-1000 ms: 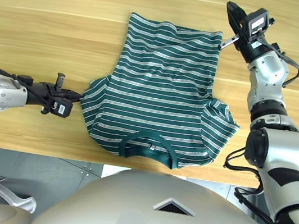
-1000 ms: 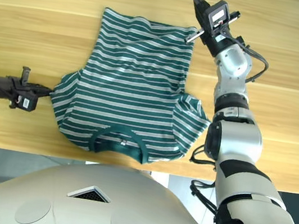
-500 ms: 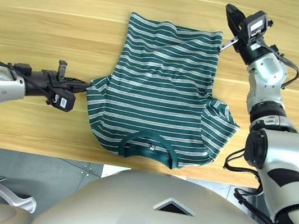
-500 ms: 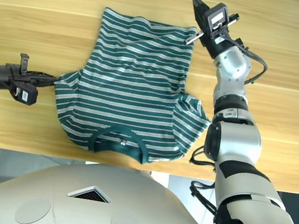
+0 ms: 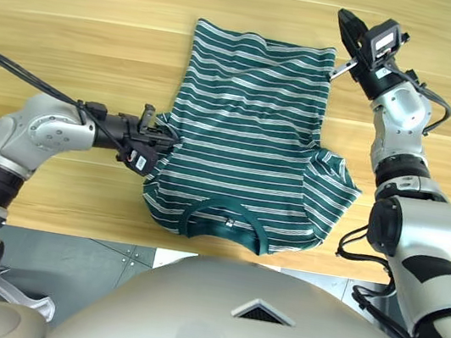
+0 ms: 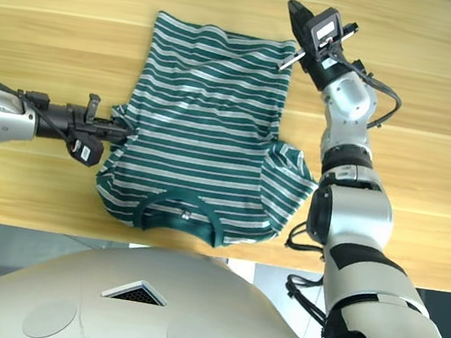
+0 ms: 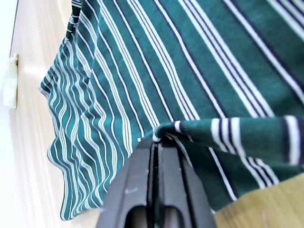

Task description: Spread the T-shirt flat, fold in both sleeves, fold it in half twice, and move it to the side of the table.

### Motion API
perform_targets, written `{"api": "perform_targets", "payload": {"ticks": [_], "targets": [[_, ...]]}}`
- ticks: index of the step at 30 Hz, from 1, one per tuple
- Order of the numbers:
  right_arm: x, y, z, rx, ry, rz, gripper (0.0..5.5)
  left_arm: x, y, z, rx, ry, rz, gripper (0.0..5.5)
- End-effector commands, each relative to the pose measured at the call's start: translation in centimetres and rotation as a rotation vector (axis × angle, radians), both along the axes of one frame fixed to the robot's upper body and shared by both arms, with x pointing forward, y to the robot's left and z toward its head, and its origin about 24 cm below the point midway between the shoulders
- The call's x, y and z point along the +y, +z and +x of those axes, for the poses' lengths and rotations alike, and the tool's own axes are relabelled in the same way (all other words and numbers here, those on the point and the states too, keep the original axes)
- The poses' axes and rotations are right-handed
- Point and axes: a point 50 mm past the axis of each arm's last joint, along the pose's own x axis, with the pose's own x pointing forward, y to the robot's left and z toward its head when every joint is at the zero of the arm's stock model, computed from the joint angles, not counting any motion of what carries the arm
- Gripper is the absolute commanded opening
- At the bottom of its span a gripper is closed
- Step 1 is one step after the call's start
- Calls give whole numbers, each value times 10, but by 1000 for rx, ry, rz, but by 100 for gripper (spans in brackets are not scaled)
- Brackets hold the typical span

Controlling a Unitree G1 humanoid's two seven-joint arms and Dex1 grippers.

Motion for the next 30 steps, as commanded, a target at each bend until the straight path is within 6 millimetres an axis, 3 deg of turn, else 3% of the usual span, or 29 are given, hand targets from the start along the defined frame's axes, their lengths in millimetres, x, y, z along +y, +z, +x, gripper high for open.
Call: {"api": "perform_targets", "payload": {"ticks": [1,15,24,30], "targets": [[2,3,1,-17,8,8,0,-8,2,5,12,-11,-17,4],[5,4,0,-31,18,12,0,-25,-10,8,84,-30,-46,4],[8,5,0,-36,22,17,0,-24,-20,12,130,21,-7,4],[9,5,0,-40,22,21,0,-26,-20,14,147,35,-10,102]]}}
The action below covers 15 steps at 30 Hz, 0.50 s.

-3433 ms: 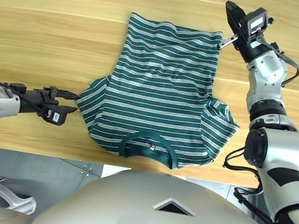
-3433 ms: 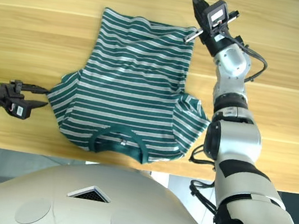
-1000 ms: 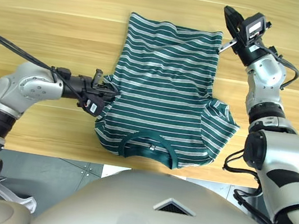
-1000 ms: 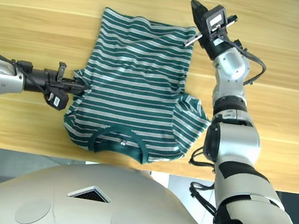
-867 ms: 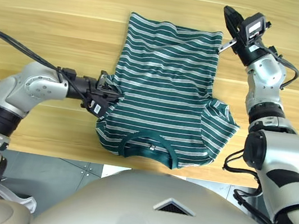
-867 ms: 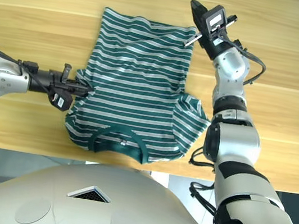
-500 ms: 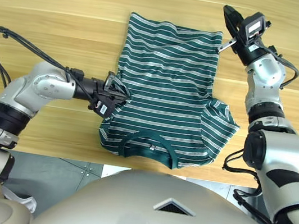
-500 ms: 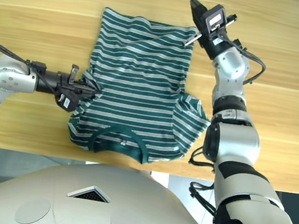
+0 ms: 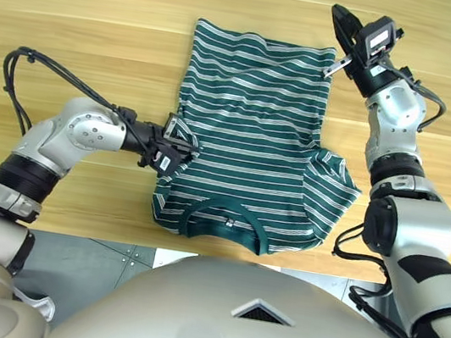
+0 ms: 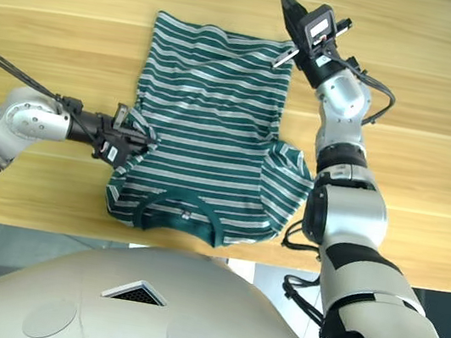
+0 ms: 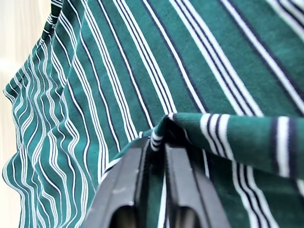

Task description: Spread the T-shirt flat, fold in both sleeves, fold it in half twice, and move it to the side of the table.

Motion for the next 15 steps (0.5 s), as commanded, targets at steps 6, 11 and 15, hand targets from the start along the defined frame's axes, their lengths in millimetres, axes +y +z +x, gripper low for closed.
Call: {"api": "perform_targets", "payload": {"ticks": [6,11,15], "targets": [[0,3,0,-17,-2,5,0,-2,11,5,34,19,-46,201],[1,3,1,-16,-4,6,0,7,26,-5,90,20,-112,281],[1,3,1,-15,-5,8,0,28,40,-15,105,61,-136,337]]}}
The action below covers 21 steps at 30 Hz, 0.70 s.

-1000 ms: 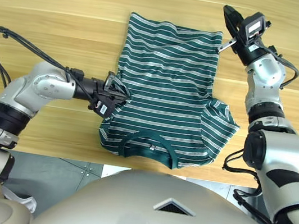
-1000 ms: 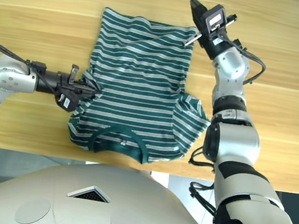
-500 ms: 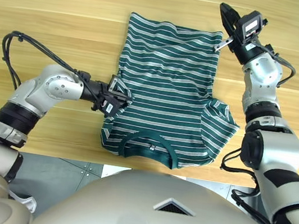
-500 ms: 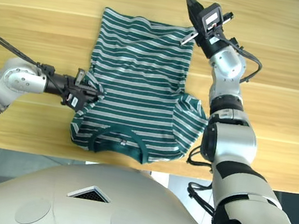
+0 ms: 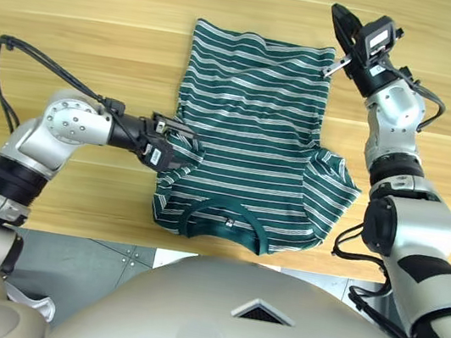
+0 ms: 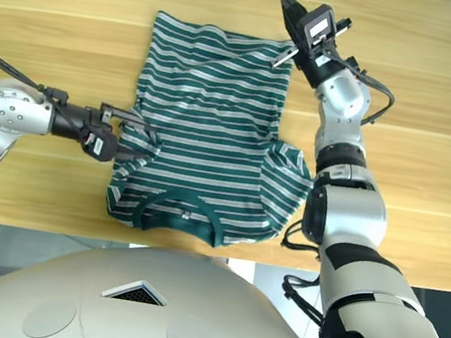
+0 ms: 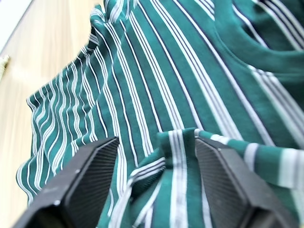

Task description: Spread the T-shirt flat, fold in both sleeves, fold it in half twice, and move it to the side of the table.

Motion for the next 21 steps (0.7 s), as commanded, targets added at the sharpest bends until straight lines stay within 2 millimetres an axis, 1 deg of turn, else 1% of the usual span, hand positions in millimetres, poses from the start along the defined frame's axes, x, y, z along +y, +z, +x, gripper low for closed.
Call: {"api": "perform_targets", "payload": {"ticks": [1,3,5,7,10,12,13,14,17,21], "targets": [[-1,2,1,-10,-6,3,0,20,16,-5,-5,48,-7,343],[-1,2,1,-11,-7,4,0,29,18,-6,-9,80,10,372],[-1,3,1,-14,-6,3,0,39,14,-8,1,109,48,402],[-1,4,1,-17,-6,3,0,43,10,-10,6,119,67,428],[-1,4,2,-17,-5,2,0,37,4,-14,29,107,42,479],[-2,5,2,-19,-7,1,0,32,-4,-18,59,97,31,516],[-3,6,2,-19,-7,1,0,30,-7,-20,74,91,24,526],[-3,6,3,-19,-7,0,0,28,-8,-23,88,82,15,534],[-3,6,3,-19,-11,-1,0,24,-8,-26,115,65,-14,534],[-3,6,2,-18,-9,0,0,23,-10,-29,133,60,-14,534]]}}
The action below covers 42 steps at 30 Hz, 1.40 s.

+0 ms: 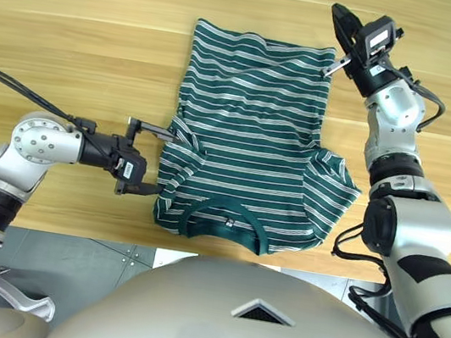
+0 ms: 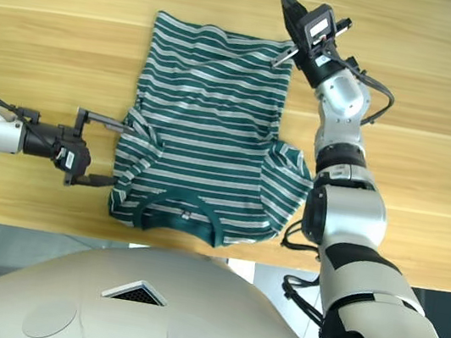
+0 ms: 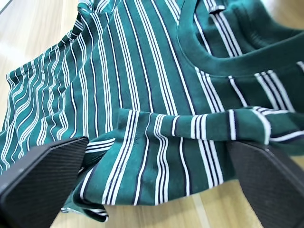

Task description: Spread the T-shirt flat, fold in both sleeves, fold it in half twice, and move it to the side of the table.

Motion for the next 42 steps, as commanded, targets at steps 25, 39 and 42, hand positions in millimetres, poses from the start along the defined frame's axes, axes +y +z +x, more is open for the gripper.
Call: {"api": "perform_targets", "payload": {"ticks": [25,39,42], "targets": [[-18,12,-1,-37,14,-35,0,-8,-4,-3,141,-31,-81,534],[-121,13,-141,315,350,-851,191,-8,0,19,43,59,-119,540],[-119,14,-152,363,373,-869,191,-9,-1,21,33,71,-121,540]]}}
